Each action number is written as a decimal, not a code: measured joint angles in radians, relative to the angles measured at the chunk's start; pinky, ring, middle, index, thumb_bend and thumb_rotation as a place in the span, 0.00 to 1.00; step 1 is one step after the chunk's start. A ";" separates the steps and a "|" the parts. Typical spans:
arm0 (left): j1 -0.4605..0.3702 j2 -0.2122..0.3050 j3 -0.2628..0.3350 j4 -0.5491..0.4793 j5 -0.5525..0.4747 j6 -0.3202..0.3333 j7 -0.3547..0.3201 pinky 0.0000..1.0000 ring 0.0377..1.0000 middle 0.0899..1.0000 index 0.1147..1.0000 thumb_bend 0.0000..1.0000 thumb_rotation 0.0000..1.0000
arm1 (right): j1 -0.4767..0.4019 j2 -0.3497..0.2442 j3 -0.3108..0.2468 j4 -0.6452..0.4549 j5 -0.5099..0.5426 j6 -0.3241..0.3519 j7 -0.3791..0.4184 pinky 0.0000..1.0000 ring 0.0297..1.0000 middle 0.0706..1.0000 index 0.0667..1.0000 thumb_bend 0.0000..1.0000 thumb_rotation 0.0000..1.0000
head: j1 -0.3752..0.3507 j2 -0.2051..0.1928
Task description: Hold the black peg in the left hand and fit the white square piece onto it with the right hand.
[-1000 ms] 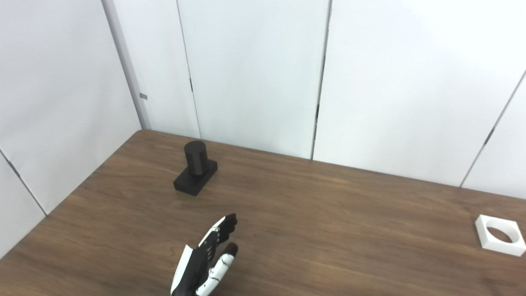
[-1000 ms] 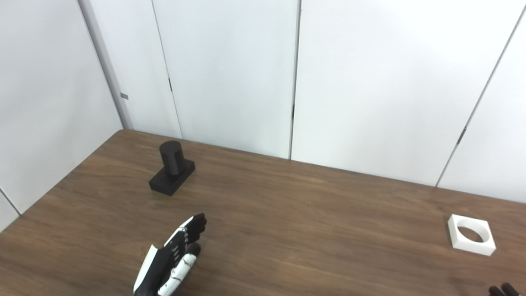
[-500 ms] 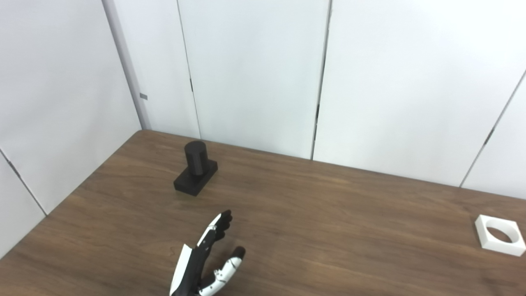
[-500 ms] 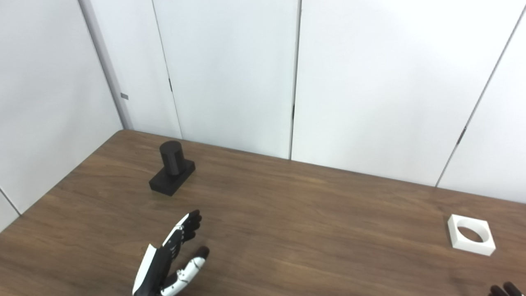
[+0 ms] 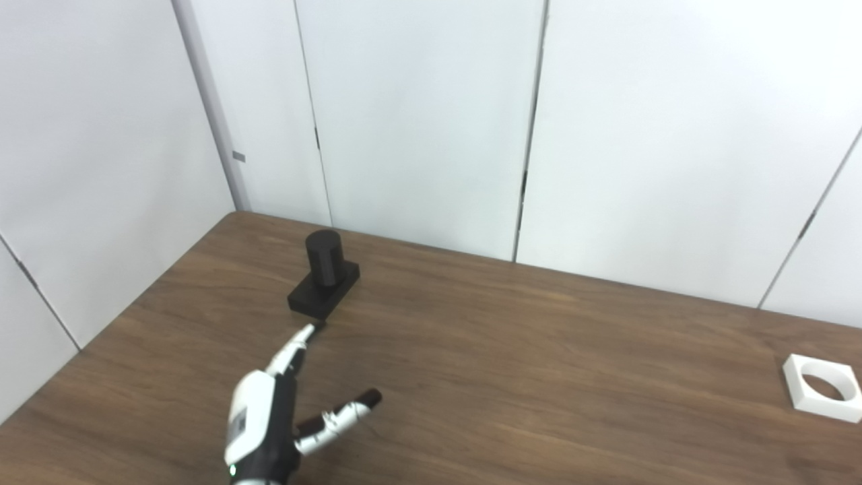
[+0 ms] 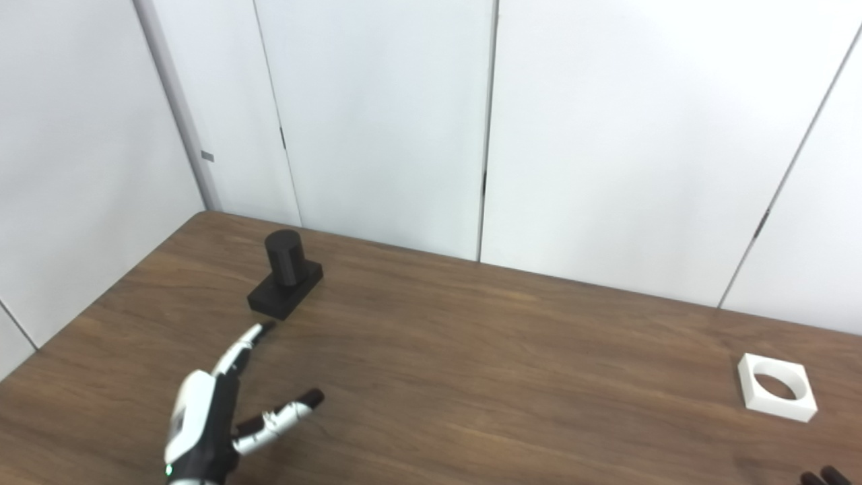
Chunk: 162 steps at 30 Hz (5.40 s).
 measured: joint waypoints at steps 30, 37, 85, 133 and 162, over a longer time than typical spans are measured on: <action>-0.302 0.090 0.066 0.313 0.162 0.113 0.059 0.92 0.90 0.87 0.82 0.96 0.62 | 0.005 0.003 0.003 -0.005 0.007 -0.009 0.004 0.86 0.89 0.86 0.85 0.74 0.88 | -0.026 0.008; -0.356 0.109 0.071 0.387 0.151 0.119 0.080 0.93 0.89 0.86 0.82 0.96 0.64 | 0.006 0.002 0.002 -0.005 0.007 -0.010 0.004 0.82 0.87 0.85 0.85 0.77 0.88 | -0.025 0.012; -0.591 0.185 -0.006 0.843 0.322 0.314 0.023 1.00 1.00 0.96 0.79 0.97 0.72 | 0.015 0.000 0.000 -0.010 -0.001 -0.008 0.003 0.82 0.87 0.84 0.84 0.81 0.87 | -0.028 0.025; -0.438 0.206 -0.134 0.617 0.063 0.122 0.116 0.96 0.84 0.73 0.42 0.52 0.05 | 0.023 -0.001 0.016 -0.022 -0.027 -0.005 0.004 1.00 0.99 0.97 0.95 0.84 0.92 | -0.136 0.061; -0.151 0.191 -0.303 0.133 0.056 -0.088 -0.262 1.00 0.90 0.79 0.42 0.52 0.05 | 0.061 0.064 0.101 -0.171 -0.204 0.172 -0.093 1.00 0.96 0.93 0.96 0.54 1.00 | -0.374 0.215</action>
